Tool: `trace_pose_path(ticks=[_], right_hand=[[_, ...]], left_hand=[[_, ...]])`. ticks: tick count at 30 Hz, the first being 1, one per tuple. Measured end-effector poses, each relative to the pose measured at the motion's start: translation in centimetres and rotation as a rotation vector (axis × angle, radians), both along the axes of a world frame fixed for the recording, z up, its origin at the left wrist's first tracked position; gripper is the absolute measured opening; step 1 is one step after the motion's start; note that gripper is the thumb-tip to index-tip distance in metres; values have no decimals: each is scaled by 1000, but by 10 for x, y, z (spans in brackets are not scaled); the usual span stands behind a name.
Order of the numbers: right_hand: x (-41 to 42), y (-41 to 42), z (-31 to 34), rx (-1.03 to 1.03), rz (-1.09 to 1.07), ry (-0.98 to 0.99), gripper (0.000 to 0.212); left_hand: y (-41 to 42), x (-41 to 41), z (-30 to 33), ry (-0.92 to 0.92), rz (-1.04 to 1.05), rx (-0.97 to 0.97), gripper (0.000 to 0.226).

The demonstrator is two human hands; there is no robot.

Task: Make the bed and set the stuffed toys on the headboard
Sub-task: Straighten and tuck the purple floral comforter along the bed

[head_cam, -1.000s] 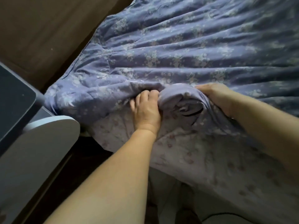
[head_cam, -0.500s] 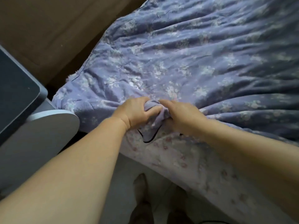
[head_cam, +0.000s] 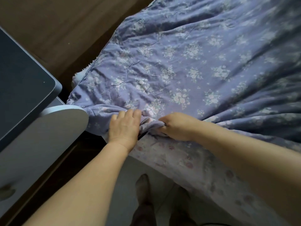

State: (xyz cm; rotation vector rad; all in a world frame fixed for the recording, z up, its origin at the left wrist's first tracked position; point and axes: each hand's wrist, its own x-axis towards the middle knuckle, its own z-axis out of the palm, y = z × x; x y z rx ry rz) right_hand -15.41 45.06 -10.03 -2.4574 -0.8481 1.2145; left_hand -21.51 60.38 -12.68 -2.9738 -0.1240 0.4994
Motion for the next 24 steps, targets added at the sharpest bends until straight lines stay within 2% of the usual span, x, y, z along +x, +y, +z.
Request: trace_pose_path(ticks=[2,5,8,10,12,15,17,19,21,23,24], right_hand=[[-12,4,-1,60,-57,90,43],[-32,12,-4,110,-131,186,44],[-45,15,-12,92,-255,276,50],[-46,13,-13,89,-385,313,52],[-44,10,-14,158,-530,366,50],[-41,4,-9,292,-793,410,34],[-38,0,-11,350,-964,431,27],[-36,-1,-13,435,-1121,491,25],[-35,-3,-15,506,-1240,517,24],[-34,-8,-19,544,-1301,534,22],[-33,-11,-21,557,-1322,547,22]], left_hand=[[13,-4,-1,-165,-100,5,29],[31,-16,-9,-343,-238,7,25],[37,-32,-17,-360,-214,-18,18],[32,-41,-19,-440,32,-128,35],[19,-44,-9,-495,478,-323,49],[-2,-37,-7,-548,1240,-677,50],[-14,-25,-13,-502,1582,-1000,67],[-24,-12,-20,-363,1789,-1389,71],[-37,-2,-17,-298,1857,-1723,54],[-46,10,-9,-465,1758,-1875,39],[-47,17,-6,-580,1720,-1854,31]])
